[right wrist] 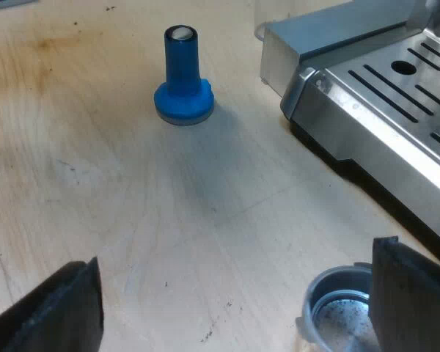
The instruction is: Grind coffee beans and then tamp
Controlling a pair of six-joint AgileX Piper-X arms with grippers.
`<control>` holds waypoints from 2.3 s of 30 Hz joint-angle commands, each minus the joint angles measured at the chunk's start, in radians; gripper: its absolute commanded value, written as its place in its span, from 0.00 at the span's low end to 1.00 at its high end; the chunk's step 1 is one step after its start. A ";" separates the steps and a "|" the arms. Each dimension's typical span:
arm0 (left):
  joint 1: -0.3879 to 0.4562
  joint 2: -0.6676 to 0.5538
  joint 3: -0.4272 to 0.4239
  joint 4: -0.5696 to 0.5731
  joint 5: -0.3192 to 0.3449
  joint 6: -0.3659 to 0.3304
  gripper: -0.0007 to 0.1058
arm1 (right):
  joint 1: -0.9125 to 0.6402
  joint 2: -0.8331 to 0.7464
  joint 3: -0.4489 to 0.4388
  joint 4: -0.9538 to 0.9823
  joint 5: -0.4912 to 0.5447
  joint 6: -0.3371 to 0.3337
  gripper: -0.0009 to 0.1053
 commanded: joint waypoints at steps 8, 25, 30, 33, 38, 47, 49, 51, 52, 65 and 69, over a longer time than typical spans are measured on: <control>-0.001 0.196 -0.003 -0.008 0.095 -0.001 0.59 | 0.002 -0.001 -0.001 -0.009 -0.006 -0.006 0.72; -0.001 0.275 -0.003 -0.064 0.031 -0.001 0.69 | 0.002 -0.001 -0.001 -0.009 -0.006 -0.006 0.72; -0.001 0.355 -0.003 -0.116 0.026 0.002 0.69 | 0.002 -0.001 -0.001 -0.009 -0.006 -0.006 0.72; -0.001 0.409 -0.003 -0.141 0.012 0.002 0.69 | 0.002 -0.001 -0.001 -0.009 -0.006 -0.006 0.72; -0.001 0.487 -0.003 -0.174 0.011 0.002 0.69 | 0.002 -0.001 -0.001 -0.009 -0.006 -0.006 0.72; -0.001 0.619 -0.003 -0.211 -0.059 0.011 0.69 | 0.002 -0.001 -0.001 -0.009 -0.006 -0.006 0.72; -0.001 0.647 -0.003 -0.228 -0.065 0.014 0.69 | 0.002 -0.001 -0.001 -0.009 -0.006 -0.006 0.72; -0.001 0.651 -0.003 -0.231 -0.065 0.014 0.69 | 0.002 -0.001 -0.001 -0.009 -0.006 -0.006 0.72; -0.001 0.658 -0.003 -0.238 -0.065 0.014 0.69 | 0.002 -0.001 -0.001 -0.009 -0.006 -0.006 0.72; -0.001 0.712 -0.003 -0.242 -0.065 0.014 0.44 | 0.002 -0.001 -0.001 -0.009 -0.006 -0.006 0.72; -0.001 0.713 -0.003 -0.224 -0.065 0.014 0.31 | 0.002 -0.001 -0.001 -0.009 -0.006 -0.006 0.72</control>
